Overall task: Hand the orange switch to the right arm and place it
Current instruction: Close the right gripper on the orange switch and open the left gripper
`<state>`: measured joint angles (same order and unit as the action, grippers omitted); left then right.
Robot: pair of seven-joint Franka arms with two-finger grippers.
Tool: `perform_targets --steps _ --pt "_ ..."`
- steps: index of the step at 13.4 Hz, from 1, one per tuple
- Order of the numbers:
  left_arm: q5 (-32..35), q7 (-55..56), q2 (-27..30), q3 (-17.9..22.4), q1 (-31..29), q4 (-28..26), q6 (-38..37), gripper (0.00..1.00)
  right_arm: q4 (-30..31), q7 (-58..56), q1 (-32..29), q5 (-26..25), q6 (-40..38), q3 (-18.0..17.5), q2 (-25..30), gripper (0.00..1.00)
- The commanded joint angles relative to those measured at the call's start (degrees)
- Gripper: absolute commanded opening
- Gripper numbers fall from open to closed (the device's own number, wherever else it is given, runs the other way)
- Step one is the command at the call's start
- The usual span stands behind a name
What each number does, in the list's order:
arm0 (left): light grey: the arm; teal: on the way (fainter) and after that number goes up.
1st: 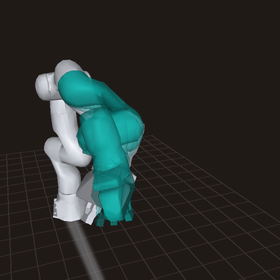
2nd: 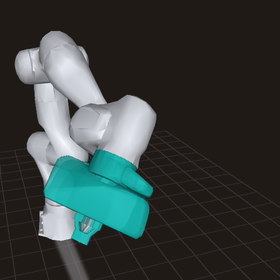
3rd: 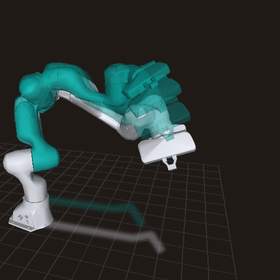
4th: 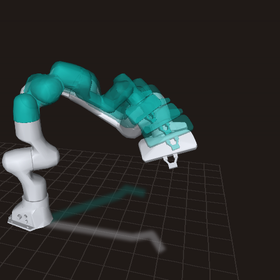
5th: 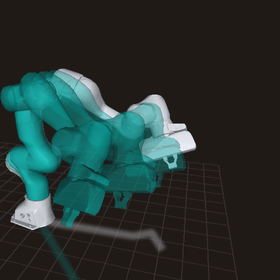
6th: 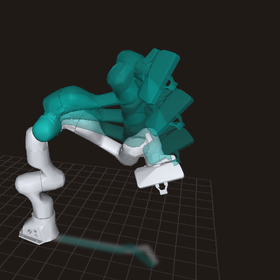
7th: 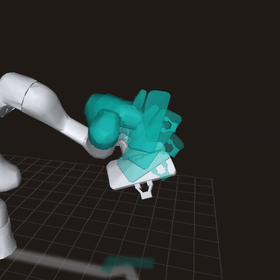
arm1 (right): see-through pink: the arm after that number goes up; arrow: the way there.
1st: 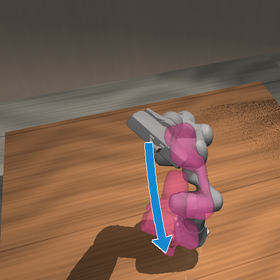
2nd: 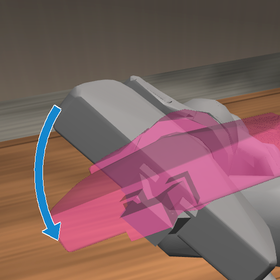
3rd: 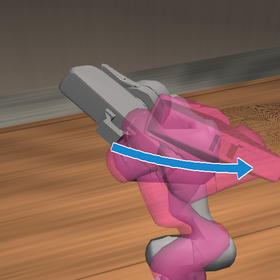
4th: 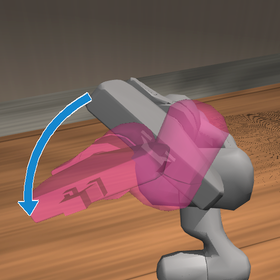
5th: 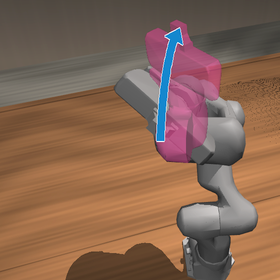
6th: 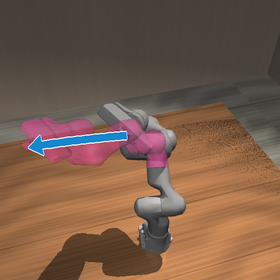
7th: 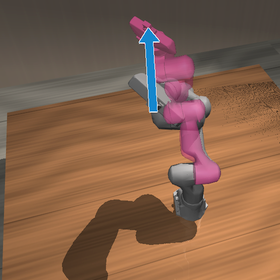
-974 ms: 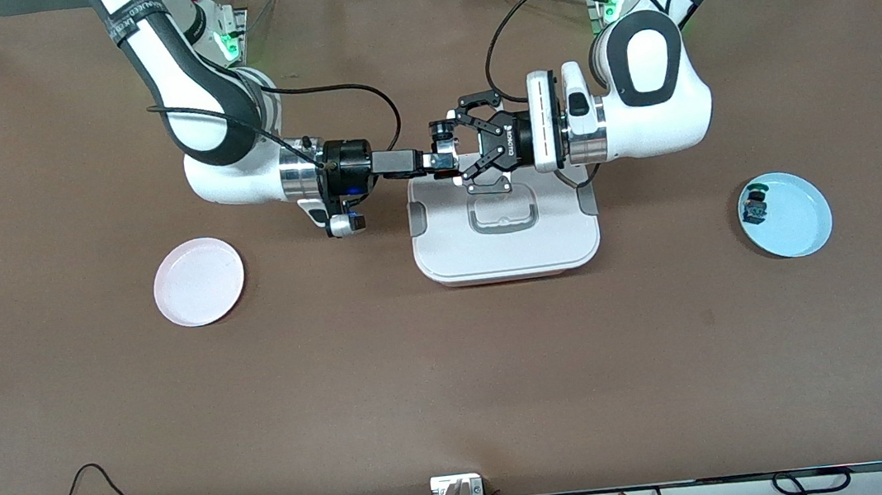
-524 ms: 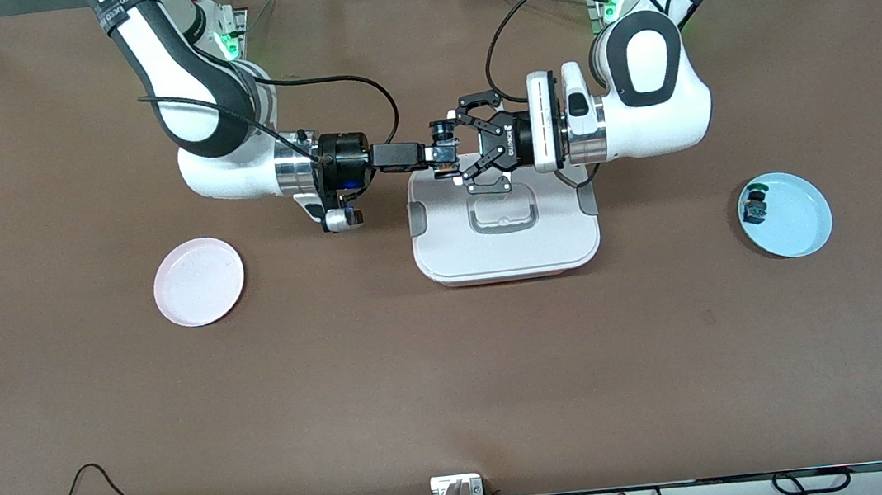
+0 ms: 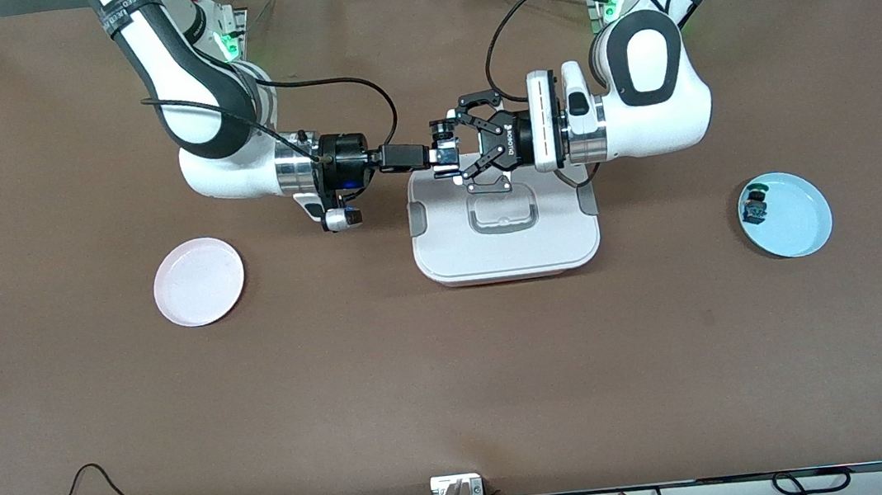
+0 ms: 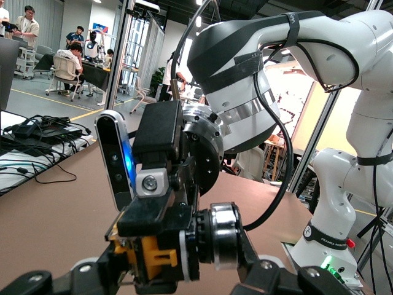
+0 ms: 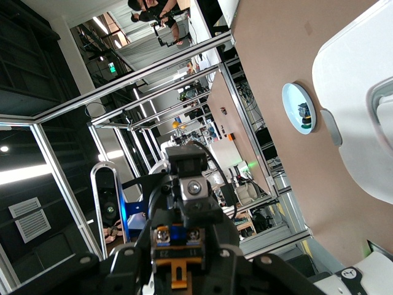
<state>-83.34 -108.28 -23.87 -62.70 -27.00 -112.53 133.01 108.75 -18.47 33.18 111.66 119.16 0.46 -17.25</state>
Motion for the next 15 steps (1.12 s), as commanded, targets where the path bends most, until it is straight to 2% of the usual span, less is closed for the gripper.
perform_targets --steps 1,3,4,5,6,11,13,15 --pt "-2.27 -1.76 1.46 -1.02 -1.12 -1.38 -0.03 0.0 1.12 -0.52 0.39 0.66 0.37 0.24 1.52 0.0" --pt "-2.27 -1.41 1.46 -1.02 -1.21 -1.38 -0.03 0.0 0.94 -0.51 0.3 0.66 0.37 0.24 1.52 0.0" --pt "-2.18 -1.67 1.46 -0.94 -1.21 -1.38 -0.03 0.29 0.94 -0.69 0.21 0.57 0.37 0.33 1.43 0.0" --pt "-2.18 -2.02 1.46 -0.94 -1.3 -1.38 -0.12 0.92 0.77 -0.69 0.13 0.57 0.2 0.33 1.43 0.0" --pt "-2.18 -2.11 1.46 -1.02 -1.21 -1.38 -0.21 1.0 0.68 -0.6 -0.05 0.57 0.2 0.33 1.43 0.0" --pt "-2.09 -1.76 1.46 -1.37 -1.3 -1.29 -0.29 1.0 0.15 -0.34 -0.66 -0.04 -0.16 0.77 1.26 0.0" --pt "-2.09 -1.41 1.55 -1.46 -2.35 -1.2 -2.47 1.0 -0.03 -0.08 -3.2 -3.71 -3.65 0.77 0.91 0.0" --pt "-1.48 -0.88 1.81 -1.37 -5.59 -1.2 -8.71 1.0 -0.03 0.28 -7.67 -9.24 -9.44 0.77 0.82 0.0"
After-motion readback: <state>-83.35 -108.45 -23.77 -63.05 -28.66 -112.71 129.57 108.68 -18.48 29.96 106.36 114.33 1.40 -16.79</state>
